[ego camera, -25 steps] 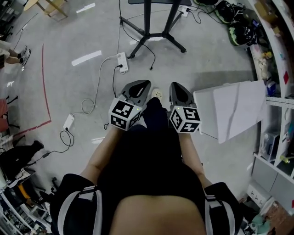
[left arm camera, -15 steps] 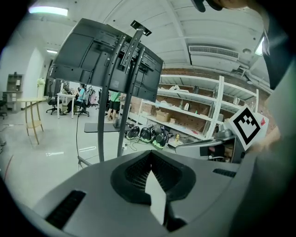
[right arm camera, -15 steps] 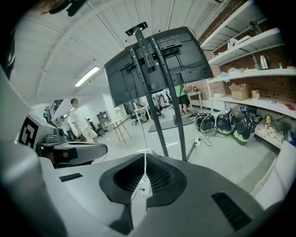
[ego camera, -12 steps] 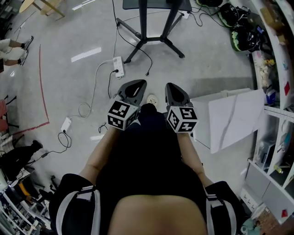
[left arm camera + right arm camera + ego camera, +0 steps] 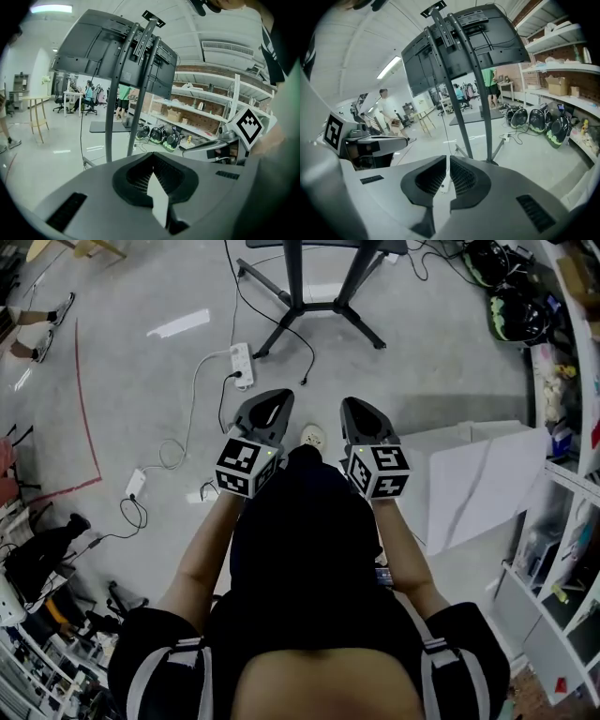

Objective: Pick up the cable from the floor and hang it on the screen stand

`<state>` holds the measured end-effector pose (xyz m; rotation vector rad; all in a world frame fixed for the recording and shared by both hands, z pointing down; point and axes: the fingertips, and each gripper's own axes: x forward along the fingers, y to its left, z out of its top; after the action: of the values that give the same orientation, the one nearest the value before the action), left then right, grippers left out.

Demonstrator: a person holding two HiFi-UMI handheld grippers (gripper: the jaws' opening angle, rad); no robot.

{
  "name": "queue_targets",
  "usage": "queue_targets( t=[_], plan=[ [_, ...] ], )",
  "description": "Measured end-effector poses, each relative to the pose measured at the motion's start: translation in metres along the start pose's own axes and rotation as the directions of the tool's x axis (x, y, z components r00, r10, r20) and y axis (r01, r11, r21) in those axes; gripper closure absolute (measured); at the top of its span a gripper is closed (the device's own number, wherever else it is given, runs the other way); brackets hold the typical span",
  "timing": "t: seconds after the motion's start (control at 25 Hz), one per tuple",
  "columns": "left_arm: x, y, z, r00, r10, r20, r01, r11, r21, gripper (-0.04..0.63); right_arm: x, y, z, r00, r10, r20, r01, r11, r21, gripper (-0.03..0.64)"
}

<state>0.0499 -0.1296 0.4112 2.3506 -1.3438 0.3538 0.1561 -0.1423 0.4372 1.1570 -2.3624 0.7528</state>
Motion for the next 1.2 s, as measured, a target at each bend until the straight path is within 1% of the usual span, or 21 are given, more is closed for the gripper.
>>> queue_targets(
  t=[0.12, 0.2, 0.28, 0.4, 0.56, 0.64, 0.72, 0.88, 1.04, 1.2],
  plan=[
    [0.010, 0.017, -0.003, 1.000, 0.007, 0.005, -0.007, 1.000, -0.018, 0.589, 0.026, -0.006, -0.003, 0.999, 0.019, -0.039, -0.019, 1.000, -0.019, 0.591],
    [0.019, 0.029, -0.011, 1.000, 0.002, 0.000, -0.002, 0.999, -0.034, 0.588, 0.047, -0.009, -0.005, 0.998, 0.019, -0.054, -0.021, 1.000, -0.023, 0.591],
    [0.028, 0.043, -0.025, 1.000, -0.011, -0.018, 0.010, 0.999, -0.039, 0.589, 0.069, -0.009, -0.009, 0.998, 0.021, -0.060, -0.022, 1.000, -0.003, 0.590],
    [0.045, 0.061, -0.047, 0.998, -0.047, -0.044, 0.046, 0.999, -0.021, 0.588, 0.098, -0.009, -0.014, 0.999, 0.014, -0.044, -0.012, 0.999, 0.043, 0.591],
    [0.068, 0.081, -0.084, 0.991, -0.093, -0.101, 0.092, 0.996, -0.012, 0.588, 0.130, -0.018, -0.026, 0.999, -0.026, -0.021, 0.028, 0.996, 0.084, 0.591],
    [0.081, 0.089, -0.097, 0.991, -0.100, -0.091, 0.099, 0.995, -0.014, 0.589, 0.145, -0.026, -0.041, 0.998, -0.044, -0.036, 0.047, 0.994, 0.097, 0.591],
    [0.093, 0.097, -0.112, 0.991, -0.106, -0.081, 0.104, 0.994, -0.032, 0.588, 0.160, -0.033, -0.060, 0.997, -0.058, -0.059, 0.064, 0.993, 0.101, 0.590],
    [0.115, 0.113, -0.148, 0.987, -0.115, -0.111, 0.106, 0.991, -0.082, 0.588, 0.194, -0.048, -0.098, 0.991, -0.092, -0.099, 0.100, 0.991, 0.083, 0.591],
    [0.136, 0.125, -0.184, 0.985, -0.112, -0.129, 0.103, 0.992, -0.075, 0.588, 0.226, -0.060, -0.137, 0.985, -0.101, -0.143, 0.109, 0.993, 0.049, 0.590],
    [0.159, 0.133, -0.219, 0.984, -0.108, -0.140, 0.095, 0.991, -0.096, 0.588, 0.253, -0.076, -0.177, 0.979, -0.100, -0.177, 0.114, 0.991, 0.071, 0.590]
  ],
)
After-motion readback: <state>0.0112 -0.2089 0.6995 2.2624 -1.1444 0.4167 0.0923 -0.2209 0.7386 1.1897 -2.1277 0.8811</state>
